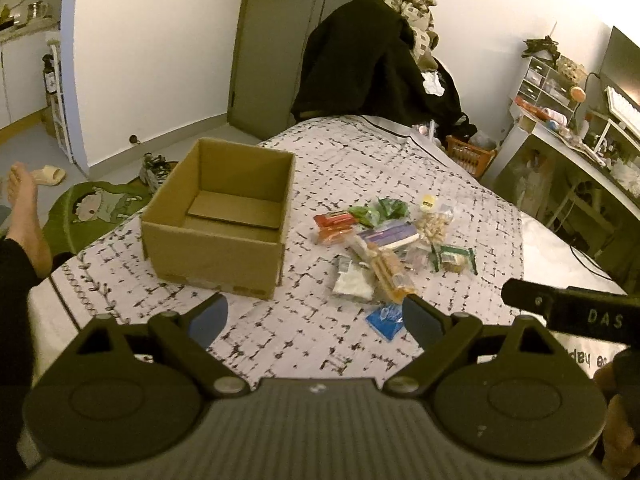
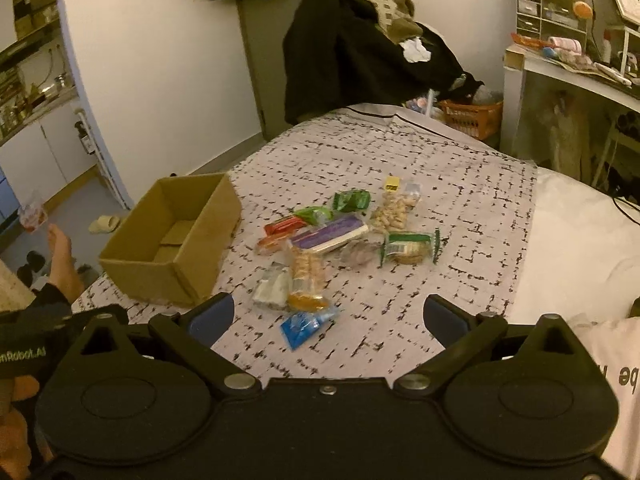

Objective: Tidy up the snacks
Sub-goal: 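Reach the left tool to the clear cracker bag while the right tool reaches the green-labelled pack, then close the left tool on the cracker bag while the right tool grasps the green-labelled pack, then carry both packs over the cardboard box and open both tools to drop them, then withdraw both tools from the box back toward the snack pile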

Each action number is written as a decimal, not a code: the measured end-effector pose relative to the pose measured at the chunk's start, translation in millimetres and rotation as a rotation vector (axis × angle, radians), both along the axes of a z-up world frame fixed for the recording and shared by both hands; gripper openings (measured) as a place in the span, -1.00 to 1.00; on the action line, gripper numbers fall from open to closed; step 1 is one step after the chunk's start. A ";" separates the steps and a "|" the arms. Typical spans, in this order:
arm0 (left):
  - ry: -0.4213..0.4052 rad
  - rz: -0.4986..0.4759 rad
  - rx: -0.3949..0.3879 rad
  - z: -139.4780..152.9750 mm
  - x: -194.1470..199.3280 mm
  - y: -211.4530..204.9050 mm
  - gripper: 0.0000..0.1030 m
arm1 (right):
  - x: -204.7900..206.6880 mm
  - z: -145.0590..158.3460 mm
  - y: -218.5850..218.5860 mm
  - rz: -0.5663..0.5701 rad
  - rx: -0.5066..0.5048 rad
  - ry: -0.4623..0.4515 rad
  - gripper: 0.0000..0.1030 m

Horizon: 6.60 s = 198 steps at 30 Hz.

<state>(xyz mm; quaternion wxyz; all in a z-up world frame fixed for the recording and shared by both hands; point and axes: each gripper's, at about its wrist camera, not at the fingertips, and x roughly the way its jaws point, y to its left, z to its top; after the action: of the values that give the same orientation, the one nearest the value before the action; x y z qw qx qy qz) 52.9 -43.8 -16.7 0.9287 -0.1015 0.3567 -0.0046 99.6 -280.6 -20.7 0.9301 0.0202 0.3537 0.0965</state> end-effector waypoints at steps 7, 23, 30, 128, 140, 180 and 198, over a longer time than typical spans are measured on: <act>0.001 -0.002 0.015 -8.4 21.9 -14.6 0.76 | 30.4 -7.4 -20.1 -0.054 0.049 0.032 0.94; 0.073 0.018 -0.001 -46.0 80.1 -38.8 0.50 | 90.2 -45.8 -43.6 -0.120 0.127 0.148 0.67; 0.118 0.014 0.017 -69.6 103.3 -48.9 0.46 | 117.5 -58.6 -56.6 -0.169 0.178 0.168 0.67; -0.056 0.217 0.081 2.9 126.1 37.3 -0.28 | 123.3 -9.8 104.2 0.227 0.016 -0.209 0.06; -0.004 0.239 0.080 -25.8 146.0 84.9 -0.28 | 131.6 -13.1 148.8 0.294 0.012 -0.198 0.06; -0.048 0.380 0.068 -14.0 91.7 122.1 0.66 | 127.0 -11.8 145.0 0.227 0.023 -0.177 0.91; -0.057 0.293 0.073 -13.8 59.6 73.4 1.00 | 95.9 -12.2 64.2 0.134 0.033 -0.113 1.00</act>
<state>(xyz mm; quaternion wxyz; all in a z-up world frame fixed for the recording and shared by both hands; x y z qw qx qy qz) 112.4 29.6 -30.5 0.9322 -0.1187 0.3116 0.1409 195.5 -216.4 -33.0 0.9396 0.0063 0.2997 0.1651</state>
